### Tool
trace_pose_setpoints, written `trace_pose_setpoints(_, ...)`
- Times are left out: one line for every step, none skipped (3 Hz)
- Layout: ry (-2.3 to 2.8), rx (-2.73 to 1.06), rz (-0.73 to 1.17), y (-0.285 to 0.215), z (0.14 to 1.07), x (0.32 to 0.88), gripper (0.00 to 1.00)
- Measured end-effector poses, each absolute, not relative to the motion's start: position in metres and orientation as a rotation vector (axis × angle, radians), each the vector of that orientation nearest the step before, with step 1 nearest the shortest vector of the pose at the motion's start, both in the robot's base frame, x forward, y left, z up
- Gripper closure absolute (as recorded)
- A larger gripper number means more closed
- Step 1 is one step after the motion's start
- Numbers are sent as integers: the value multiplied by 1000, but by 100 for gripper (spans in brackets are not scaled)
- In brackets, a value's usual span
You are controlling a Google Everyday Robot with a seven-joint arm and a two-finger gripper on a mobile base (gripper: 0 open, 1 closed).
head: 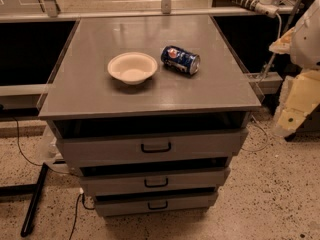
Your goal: Open top drawer
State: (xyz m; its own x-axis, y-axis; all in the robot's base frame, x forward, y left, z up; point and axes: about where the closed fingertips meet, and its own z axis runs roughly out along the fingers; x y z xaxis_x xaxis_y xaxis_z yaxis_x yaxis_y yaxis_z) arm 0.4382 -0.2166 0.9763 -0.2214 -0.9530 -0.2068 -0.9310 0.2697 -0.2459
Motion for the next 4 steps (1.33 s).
trace_pose_setpoints(2232, -1725, -99, -217, 976, 438, 0)
trace_pose_setpoints(2215, -1731, -77, -214, 971, 439, 0)
trace_pose_setpoints(2123, -1769, -29, -202, 952, 433, 0)
trace_pose_setpoints(1984, -1778, 50, -193, 914, 429, 0)
